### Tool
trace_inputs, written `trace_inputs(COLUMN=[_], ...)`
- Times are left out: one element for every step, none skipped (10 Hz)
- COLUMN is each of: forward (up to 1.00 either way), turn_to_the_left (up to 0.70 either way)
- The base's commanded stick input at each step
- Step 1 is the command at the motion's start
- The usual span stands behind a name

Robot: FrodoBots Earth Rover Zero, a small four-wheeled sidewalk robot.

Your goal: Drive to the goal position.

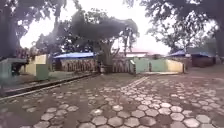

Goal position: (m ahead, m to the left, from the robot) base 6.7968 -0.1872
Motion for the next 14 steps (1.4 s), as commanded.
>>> trace_inputs(forward=[0.70, 0.70, 0.70, 0.70, 0.70, 0.70, 0.70, 0.70, 0.70, 0.70, 0.70, 0.70, 0.70, 0.70], turn_to_the_left=[0.00, 0.00, 0.00, 0.00, 0.00, 0.00, 0.00, 0.00, 0.00, 0.00, 0.00, 0.00, 0.00, 0.00])
